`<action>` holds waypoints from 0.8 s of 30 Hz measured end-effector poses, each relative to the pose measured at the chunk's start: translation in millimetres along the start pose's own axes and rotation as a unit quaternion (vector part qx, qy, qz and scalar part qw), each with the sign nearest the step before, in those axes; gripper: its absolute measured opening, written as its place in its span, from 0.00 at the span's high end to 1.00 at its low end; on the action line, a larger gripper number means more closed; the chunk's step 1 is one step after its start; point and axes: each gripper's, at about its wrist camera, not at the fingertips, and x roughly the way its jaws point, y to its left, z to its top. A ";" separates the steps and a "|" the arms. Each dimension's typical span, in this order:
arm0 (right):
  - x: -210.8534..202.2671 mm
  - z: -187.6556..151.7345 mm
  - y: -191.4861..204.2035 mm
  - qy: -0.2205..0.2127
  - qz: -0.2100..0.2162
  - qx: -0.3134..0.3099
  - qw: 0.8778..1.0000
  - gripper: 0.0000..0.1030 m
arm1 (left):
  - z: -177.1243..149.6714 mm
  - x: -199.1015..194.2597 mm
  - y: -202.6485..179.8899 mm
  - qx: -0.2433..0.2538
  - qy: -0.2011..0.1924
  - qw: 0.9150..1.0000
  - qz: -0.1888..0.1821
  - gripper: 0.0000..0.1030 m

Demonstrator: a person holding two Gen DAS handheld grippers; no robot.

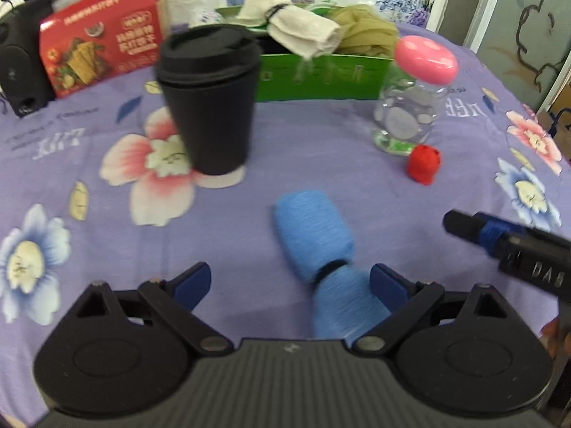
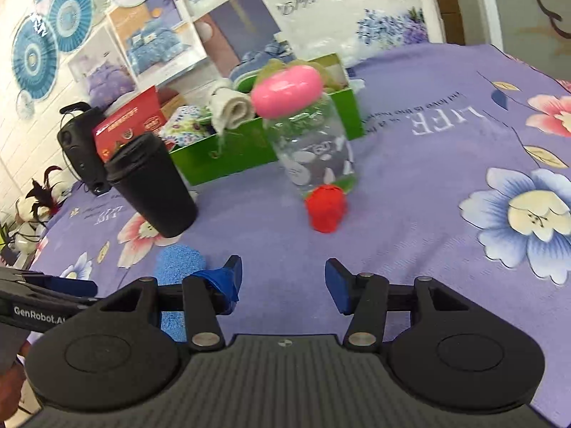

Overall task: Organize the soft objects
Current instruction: 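Grasp the blue towel roll with the left gripper while the right grasps the red pom-pom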

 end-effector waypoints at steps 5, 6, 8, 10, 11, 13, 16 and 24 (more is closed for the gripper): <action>7.1 9.6 -2.0 -0.007 -0.013 -0.016 1.000 0.64 | 6.2 37.2 -14.8 -0.004 0.028 0.998 0.052 0.07; 11.2 13.3 -0.8 -0.008 -0.015 -0.027 0.999 0.64 | 4.7 43.8 -14.0 -0.004 0.040 0.998 0.056 0.07; 24.5 22.2 1.5 -0.006 -0.026 -0.050 0.998 0.64 | 3.3 46.6 -11.9 -0.012 0.040 0.998 0.054 0.06; 42.9 31.7 3.7 0.002 -0.036 -0.066 0.997 0.63 | 5.0 46.1 -13.2 -0.009 0.041 0.998 0.057 0.06; 52.5 35.6 4.4 0.007 -0.040 -0.071 0.997 0.63 | 5.2 46.7 -13.5 -0.009 0.042 0.997 0.058 0.06; 71.4 41.7 4.7 0.025 -0.052 -0.081 0.995 0.63 | 5.1 46.4 -13.9 -0.009 0.043 0.997 0.058 0.06; 89.2 41.2 2.4 0.040 -0.072 -0.090 0.993 0.63 | 4.8 46.4 -13.1 -0.008 0.041 0.997 0.058 0.06; 93.0 30.3 3.9 0.008 -0.085 -0.098 0.991 0.59 | 4.2 43.9 -11.0 -0.029 0.045 0.996 0.069 0.06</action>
